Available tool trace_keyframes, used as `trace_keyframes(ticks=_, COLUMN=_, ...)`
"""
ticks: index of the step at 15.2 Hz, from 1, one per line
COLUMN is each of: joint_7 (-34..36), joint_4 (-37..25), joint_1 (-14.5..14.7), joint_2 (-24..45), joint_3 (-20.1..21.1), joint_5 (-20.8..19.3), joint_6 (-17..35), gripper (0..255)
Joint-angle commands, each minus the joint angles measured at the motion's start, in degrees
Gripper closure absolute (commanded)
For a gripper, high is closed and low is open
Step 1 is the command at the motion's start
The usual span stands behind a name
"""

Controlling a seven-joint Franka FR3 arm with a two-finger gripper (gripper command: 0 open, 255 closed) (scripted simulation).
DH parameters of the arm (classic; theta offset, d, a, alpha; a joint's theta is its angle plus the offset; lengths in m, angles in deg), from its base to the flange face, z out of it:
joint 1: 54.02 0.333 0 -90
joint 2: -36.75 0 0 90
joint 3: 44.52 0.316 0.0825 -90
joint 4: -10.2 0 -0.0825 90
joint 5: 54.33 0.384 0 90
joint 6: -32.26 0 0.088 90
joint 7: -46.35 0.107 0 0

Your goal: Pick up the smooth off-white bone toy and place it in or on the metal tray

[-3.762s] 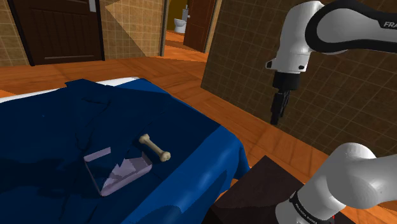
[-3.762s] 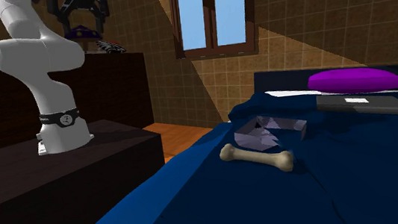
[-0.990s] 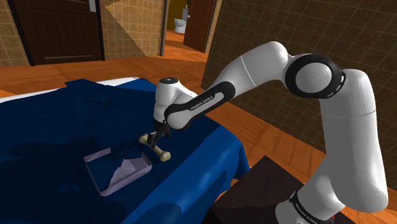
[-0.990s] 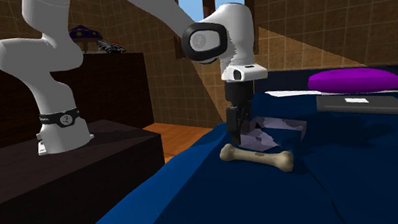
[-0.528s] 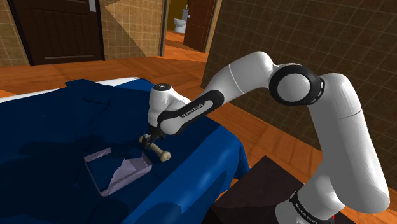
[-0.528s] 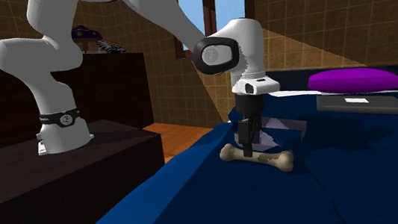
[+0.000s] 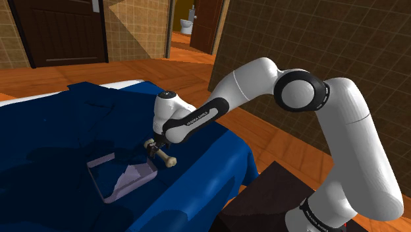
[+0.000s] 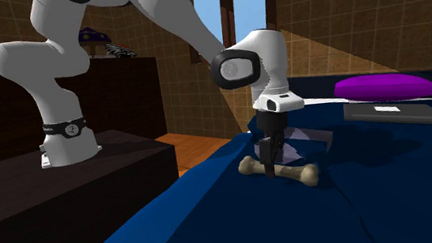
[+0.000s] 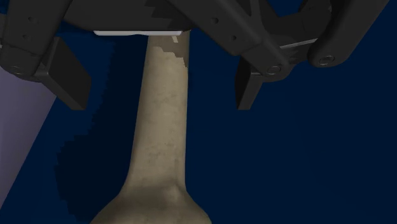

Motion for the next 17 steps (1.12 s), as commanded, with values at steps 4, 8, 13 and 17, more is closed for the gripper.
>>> trace_keyframes(ticks=4, joint_7=0.0, joint_4=0.0, joint_1=0.0, joint_2=0.0, joint_3=0.0, joint_5=0.0, joint_6=0.0, gripper=255)
trace_keyframes(ticks=8, joint_7=0.0, joint_4=0.0, joint_1=0.0, joint_2=0.0, joint_3=0.0, joint_5=0.0, joint_6=0.0, gripper=255)
trace_keyframes(ticks=13, joint_7=-0.1, joint_4=0.2, joint_1=-0.1, joint_2=-0.6, joint_3=0.1, joint_5=0.1, joint_6=-0.4, gripper=255)
trace_keyframes(ticks=17, joint_7=-0.4, joint_4=0.9, joint_1=-0.5, joint_2=-3.0, joint_3=0.6, joint_5=0.6, joint_6=-2.1, gripper=255)
